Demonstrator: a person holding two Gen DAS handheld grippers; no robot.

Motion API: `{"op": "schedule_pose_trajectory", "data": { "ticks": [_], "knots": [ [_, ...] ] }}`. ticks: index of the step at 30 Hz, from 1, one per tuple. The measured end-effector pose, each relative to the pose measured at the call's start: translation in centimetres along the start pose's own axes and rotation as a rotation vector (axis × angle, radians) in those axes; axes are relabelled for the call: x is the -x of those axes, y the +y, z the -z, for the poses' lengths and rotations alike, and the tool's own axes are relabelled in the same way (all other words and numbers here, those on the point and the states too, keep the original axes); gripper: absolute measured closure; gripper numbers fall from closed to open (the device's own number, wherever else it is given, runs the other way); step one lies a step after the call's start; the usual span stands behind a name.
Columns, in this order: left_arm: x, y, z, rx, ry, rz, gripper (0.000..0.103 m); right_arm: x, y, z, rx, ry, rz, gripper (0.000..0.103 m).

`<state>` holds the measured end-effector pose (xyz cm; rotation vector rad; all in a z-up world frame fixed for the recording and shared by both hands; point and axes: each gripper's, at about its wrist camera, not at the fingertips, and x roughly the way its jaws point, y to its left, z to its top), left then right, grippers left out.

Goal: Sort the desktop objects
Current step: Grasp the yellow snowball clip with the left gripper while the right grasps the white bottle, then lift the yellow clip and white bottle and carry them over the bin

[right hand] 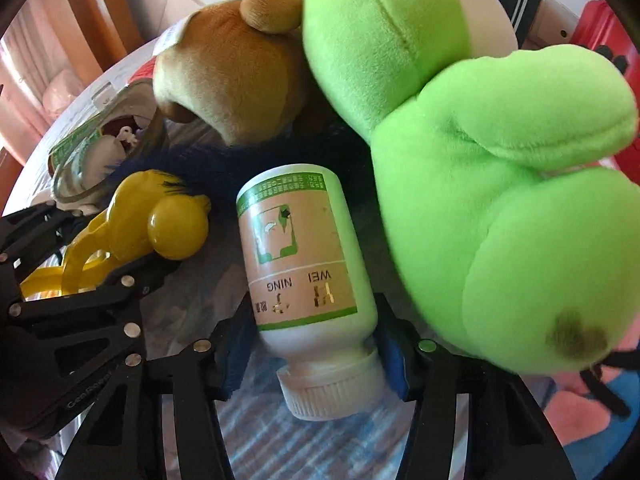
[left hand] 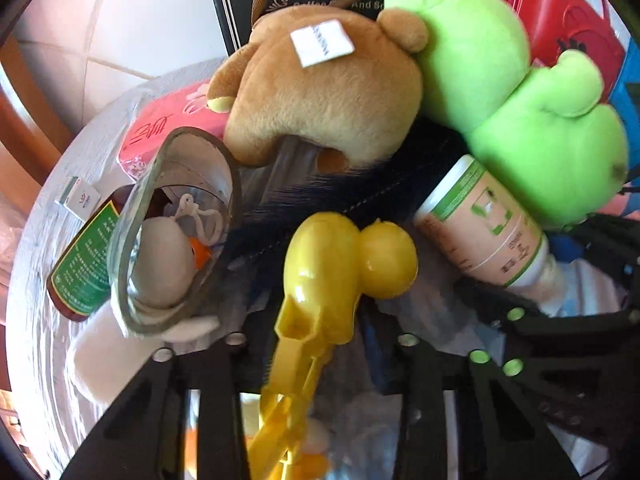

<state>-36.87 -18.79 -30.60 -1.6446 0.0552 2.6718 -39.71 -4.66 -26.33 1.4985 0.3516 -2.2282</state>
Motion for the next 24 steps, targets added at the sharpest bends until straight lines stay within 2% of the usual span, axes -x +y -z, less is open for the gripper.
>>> {"op": "schedule_pose_trajectory", "data": {
  "ticks": [7,16,24],
  "knots": [
    [5.5,-0.3,1.7,0.040,-0.078,0.024,0.071,5.4,-0.1,1.5,-0.008,-0.070,0.004,0.049],
    [15.9,-1.2,2.1,0.027,-0.251,0.027,0.071,16.7,0.7,3.6,-0.019,-0.232,0.060,0.049],
    [26.6,-6.5,3.2,-0.053,-0.419,0.030,0.071,27.8,1.6,7.8,-0.079,-0.402,0.142,0.049]
  ]
}}
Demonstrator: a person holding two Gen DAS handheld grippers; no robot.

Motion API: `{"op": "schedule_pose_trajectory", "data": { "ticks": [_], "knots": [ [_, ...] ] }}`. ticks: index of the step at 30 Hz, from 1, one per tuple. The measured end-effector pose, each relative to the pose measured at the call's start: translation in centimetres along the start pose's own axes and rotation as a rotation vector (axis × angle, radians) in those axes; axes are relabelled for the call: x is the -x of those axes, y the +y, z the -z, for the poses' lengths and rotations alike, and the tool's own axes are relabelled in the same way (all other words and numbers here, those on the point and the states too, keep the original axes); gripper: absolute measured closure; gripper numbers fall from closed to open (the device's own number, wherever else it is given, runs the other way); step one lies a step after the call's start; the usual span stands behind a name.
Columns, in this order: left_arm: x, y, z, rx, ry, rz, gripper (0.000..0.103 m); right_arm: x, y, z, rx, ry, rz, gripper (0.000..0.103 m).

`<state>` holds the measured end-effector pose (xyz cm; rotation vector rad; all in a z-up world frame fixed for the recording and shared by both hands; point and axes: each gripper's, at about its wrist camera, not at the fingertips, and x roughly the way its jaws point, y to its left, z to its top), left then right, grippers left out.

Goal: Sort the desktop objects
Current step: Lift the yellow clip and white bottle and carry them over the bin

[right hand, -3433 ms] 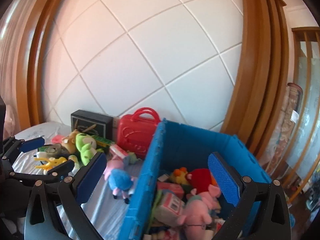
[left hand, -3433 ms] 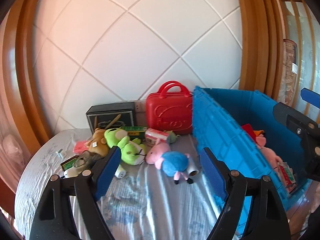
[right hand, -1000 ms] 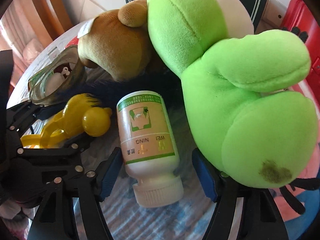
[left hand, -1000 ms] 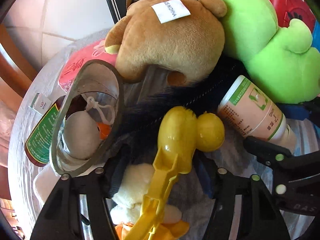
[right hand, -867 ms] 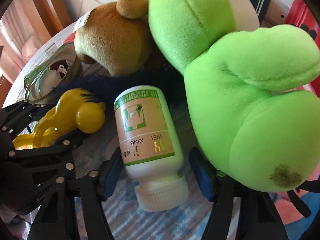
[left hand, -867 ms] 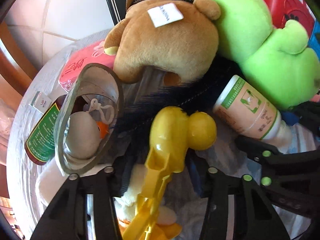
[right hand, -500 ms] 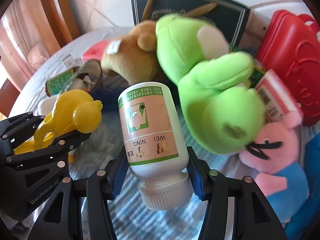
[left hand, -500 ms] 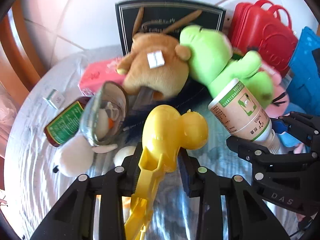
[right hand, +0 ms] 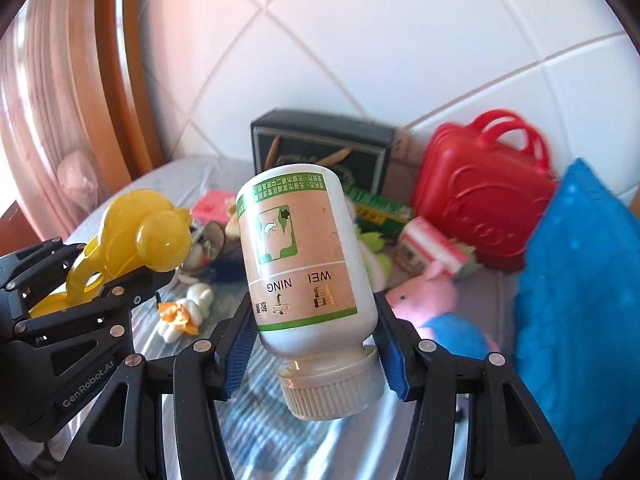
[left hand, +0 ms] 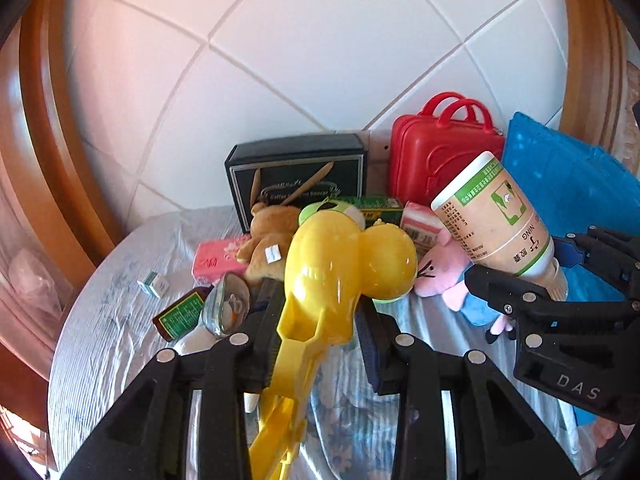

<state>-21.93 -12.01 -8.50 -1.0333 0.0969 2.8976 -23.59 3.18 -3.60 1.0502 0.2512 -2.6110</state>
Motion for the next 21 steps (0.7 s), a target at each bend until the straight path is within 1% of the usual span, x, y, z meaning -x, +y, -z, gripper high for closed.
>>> {"op": "schedule_pose_trajectory", "data": {
  "ticks": [4,6,10,16,21],
  "knots": [
    [4.5,-3.7,-1.7,-0.051,-0.082,0.044,0.071,6.0,-1.8,0.3,-0.033,-0.071,0.070,0.049],
    [6.4,-6.0,-2.5,-0.084,-0.124,0.070,0.071,9.3,-3.2,0.8,-0.059,-0.108,0.118,0.049],
    [9.6,-11.5,-4.0,-0.134,-0.188,0.152,0.071,15.1,-6.8,1.8,-0.114,-0.169,0.210,0.049],
    [12.4,-21.2,-5.3,-0.208,-0.237,0.252,0.071,21.8,-13.8,4.9,-0.196,-0.217,0.338,0.048],
    [13.7,-29.4,-5.3,-0.260,-0.238,0.306,0.071,25.8,-20.2,8.1,-0.254,-0.231,0.415,0.048]
  ]
}}
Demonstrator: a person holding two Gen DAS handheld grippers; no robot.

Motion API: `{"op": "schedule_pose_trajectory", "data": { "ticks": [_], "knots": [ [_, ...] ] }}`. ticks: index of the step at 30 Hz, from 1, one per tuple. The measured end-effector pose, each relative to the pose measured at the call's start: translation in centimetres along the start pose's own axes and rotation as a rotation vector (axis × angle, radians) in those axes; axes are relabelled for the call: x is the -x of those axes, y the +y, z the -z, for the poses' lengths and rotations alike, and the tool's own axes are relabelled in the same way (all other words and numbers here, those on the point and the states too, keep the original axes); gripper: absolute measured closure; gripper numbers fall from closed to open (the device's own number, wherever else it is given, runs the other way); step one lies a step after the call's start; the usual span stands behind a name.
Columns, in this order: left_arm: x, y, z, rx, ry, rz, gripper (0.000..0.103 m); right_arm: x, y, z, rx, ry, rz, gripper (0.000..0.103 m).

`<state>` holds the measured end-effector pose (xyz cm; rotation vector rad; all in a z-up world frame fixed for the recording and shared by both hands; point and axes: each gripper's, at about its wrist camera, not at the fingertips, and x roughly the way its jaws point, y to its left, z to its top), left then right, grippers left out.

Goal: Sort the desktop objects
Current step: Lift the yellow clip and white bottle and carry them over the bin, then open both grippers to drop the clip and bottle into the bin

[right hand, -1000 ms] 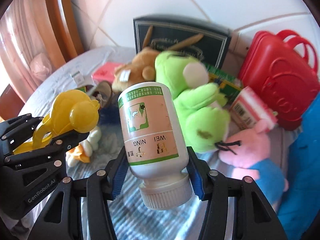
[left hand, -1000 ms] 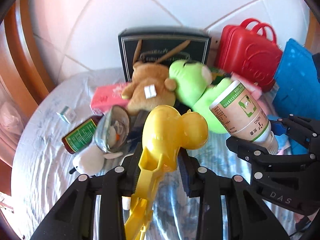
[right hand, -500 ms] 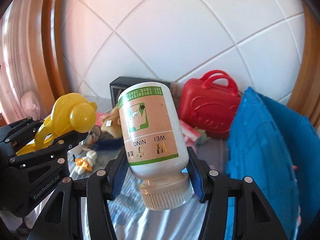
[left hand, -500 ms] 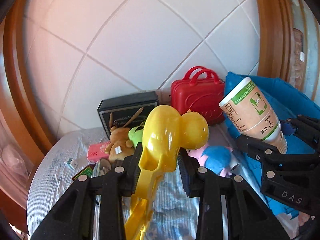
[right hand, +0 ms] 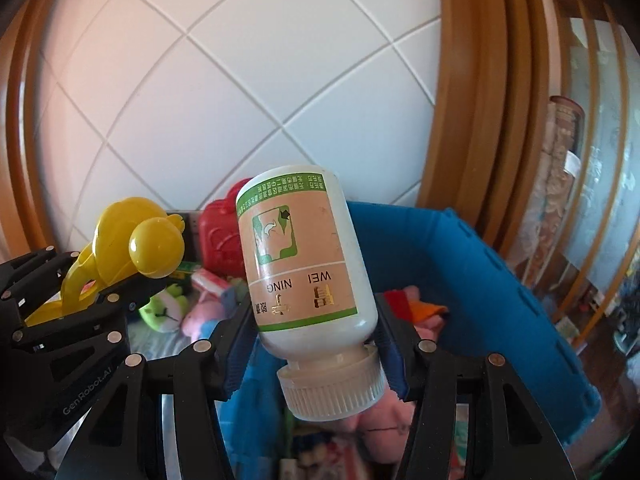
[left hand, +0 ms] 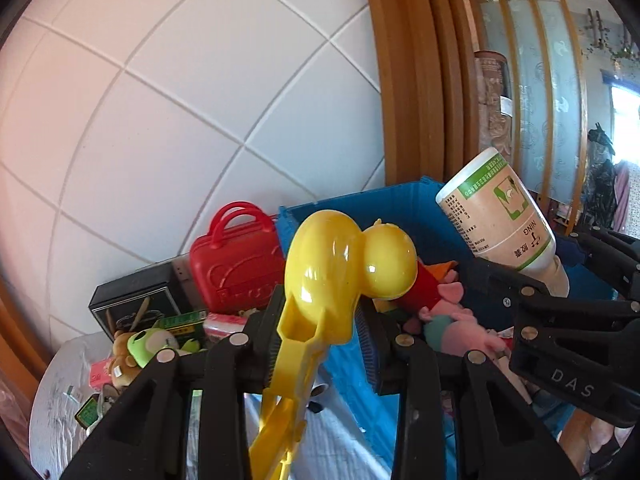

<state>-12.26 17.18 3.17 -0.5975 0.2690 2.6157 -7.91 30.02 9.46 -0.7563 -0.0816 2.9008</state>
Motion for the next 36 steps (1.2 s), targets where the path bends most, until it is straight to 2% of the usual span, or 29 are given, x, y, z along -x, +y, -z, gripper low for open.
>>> {"op": "schedule_pose_trajectory", "data": {
  "ticks": [6,11,13,14,15,16,18,21,23,36],
  "knots": [
    [-2.1,-8.4,-1.2,-0.049,0.050,0.019,0.071,0.0,-8.1,1.8,-0.043,0.017,0.042,0.048],
    [-3.4,-12.5,-1.4,-0.090,0.095,-0.004,0.070,-1.5,-13.5,3.9,-0.092,0.047,0.034,0.048],
    [-3.9,-13.5,-1.6,-0.098,0.111,-0.014,0.068,-2.0,-15.0,4.6,-0.107,0.059,0.031,0.048],
    [-4.1,-14.0,-1.6,-0.108,0.122,-0.022,0.062,-2.2,-15.6,4.8,-0.108,0.066,0.034,0.047],
    [-4.4,-14.3,-1.5,-0.115,0.135,-0.035,0.046,-2.2,-15.9,4.9,-0.107,0.065,0.038,0.042],
    [-4.5,-14.5,-1.4,-0.116,0.143,-0.055,0.039,-1.9,-16.1,4.9,-0.111,0.062,0.042,0.027],
    [-4.5,-14.4,-1.3,-0.102,0.140,-0.088,0.022,-2.0,-17.1,4.8,-0.107,0.056,0.085,0.015],
    [-4.1,-14.1,-1.3,-0.078,0.135,-0.083,0.018,-1.6,-18.4,4.8,-0.119,0.045,0.095,0.003],
    [-3.7,-14.2,-1.3,-0.072,0.128,-0.089,0.014,-1.1,-18.7,4.9,-0.118,0.038,0.095,0.001],
    [0.0,-12.1,-0.6,-0.004,0.063,-0.072,0.007,0.3,-18.2,5.1,-0.111,0.036,0.094,0.000]
  ]
}}
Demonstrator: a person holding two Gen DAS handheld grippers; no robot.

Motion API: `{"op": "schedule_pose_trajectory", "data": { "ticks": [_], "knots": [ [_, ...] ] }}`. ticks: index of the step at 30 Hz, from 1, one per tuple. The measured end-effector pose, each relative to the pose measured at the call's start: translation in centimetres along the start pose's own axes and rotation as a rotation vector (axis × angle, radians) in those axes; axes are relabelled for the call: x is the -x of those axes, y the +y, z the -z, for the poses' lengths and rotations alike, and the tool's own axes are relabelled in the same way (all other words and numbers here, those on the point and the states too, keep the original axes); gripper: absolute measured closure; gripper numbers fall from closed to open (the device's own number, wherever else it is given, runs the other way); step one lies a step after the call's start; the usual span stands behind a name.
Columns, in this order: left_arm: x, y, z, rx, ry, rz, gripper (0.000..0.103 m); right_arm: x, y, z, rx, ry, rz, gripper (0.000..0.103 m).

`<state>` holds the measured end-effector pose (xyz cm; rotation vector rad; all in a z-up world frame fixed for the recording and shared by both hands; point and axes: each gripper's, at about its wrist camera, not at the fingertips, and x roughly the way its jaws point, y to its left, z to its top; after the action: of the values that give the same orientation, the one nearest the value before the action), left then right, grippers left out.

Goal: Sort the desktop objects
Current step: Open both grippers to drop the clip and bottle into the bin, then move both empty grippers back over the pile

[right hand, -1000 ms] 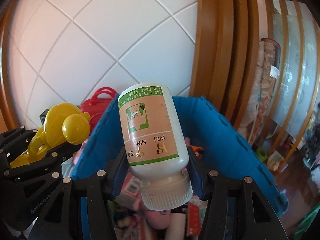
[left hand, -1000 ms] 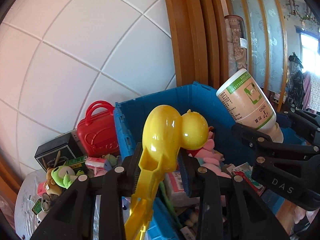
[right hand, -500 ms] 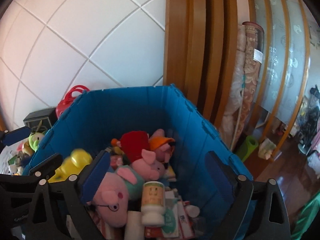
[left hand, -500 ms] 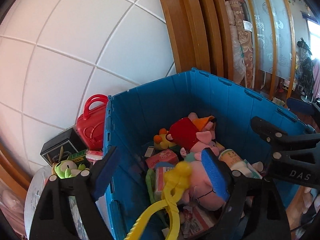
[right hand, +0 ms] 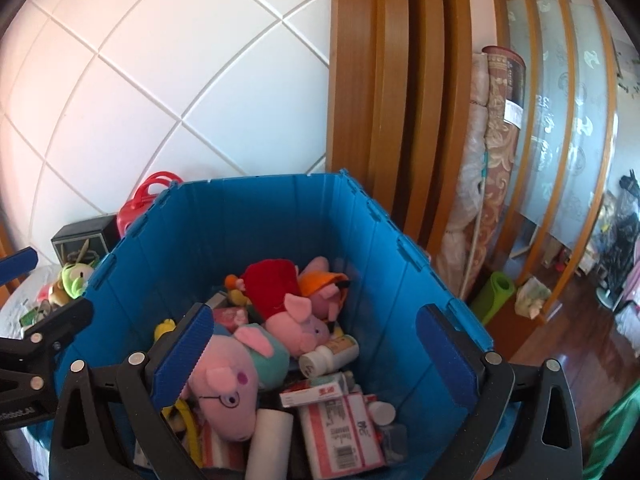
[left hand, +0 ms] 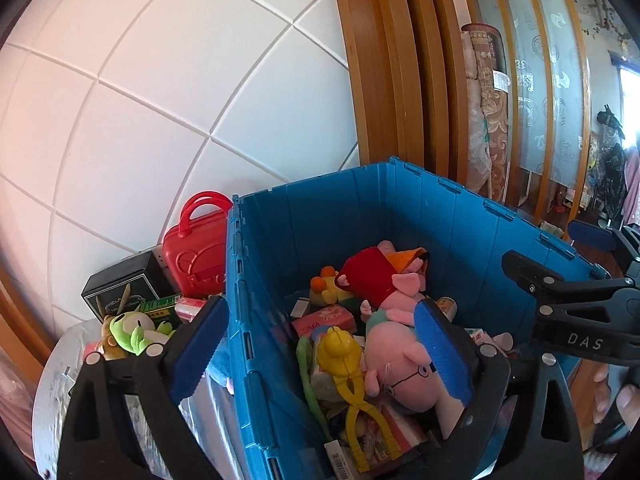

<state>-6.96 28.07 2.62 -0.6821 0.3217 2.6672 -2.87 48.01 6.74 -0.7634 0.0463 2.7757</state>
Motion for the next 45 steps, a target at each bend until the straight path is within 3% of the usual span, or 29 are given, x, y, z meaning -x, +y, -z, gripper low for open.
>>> {"op": "schedule_pose_trajectory", "data": {
  "ticks": [8,20,34,45],
  "knots": [
    [3.0,4.1,1.3,0.049,-0.051,-0.038,0.003,2.2,4.0,0.3,0.047,-0.025,-0.023,0.000],
    [6.0,14.9,5.2,0.149,-0.067,-0.095,0.003,5.4,15.3,0.1,0.150,-0.076,-0.105,0.000],
    [5.4,32.0,15.6,0.327,0.088,-0.267,0.003,3.9,33.0,1.8,0.316,-0.027,-0.301,0.000],
    [1.4,44.0,25.1,0.541,0.266,-0.391,0.003,-5.1,43.3,5.0,0.396,0.161,-0.417,0.000]
  ]
}}
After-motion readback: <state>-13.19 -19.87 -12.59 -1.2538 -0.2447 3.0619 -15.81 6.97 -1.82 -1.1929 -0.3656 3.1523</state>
